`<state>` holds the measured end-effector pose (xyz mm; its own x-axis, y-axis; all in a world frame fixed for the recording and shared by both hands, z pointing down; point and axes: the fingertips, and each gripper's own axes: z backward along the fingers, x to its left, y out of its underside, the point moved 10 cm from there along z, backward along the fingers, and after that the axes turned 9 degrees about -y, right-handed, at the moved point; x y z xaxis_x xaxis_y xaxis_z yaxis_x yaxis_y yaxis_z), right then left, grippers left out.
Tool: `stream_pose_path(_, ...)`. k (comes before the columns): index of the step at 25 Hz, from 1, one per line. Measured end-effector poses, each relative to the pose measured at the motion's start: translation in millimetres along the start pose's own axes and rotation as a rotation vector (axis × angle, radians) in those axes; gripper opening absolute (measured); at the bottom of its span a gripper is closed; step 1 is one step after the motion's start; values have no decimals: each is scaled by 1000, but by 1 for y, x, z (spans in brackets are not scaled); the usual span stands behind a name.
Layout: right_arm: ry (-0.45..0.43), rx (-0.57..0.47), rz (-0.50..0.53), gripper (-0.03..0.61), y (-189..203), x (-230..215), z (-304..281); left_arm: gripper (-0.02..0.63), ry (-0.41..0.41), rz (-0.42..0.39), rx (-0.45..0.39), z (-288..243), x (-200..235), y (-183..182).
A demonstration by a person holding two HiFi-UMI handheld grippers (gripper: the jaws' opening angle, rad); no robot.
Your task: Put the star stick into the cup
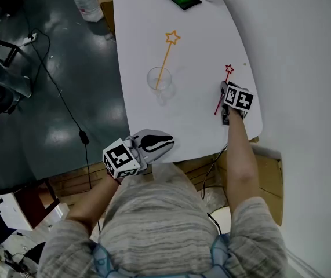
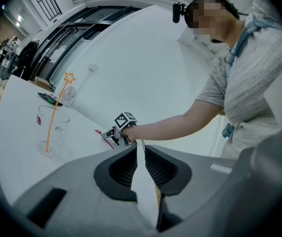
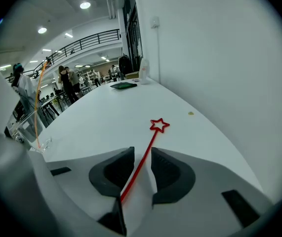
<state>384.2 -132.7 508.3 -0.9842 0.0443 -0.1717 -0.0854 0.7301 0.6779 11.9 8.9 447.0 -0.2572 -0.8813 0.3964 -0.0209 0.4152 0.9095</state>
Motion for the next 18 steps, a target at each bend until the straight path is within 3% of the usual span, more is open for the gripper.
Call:
stream_pose_path(10, 51, 61, -21, 80, -7, 3, -5, 58, 8, 4, 1, -3, -1, 0)
stream_pose_path(18, 72, 93, 21, 21, -10, 6, -6, 58, 17, 4, 4, -5, -4, 1)
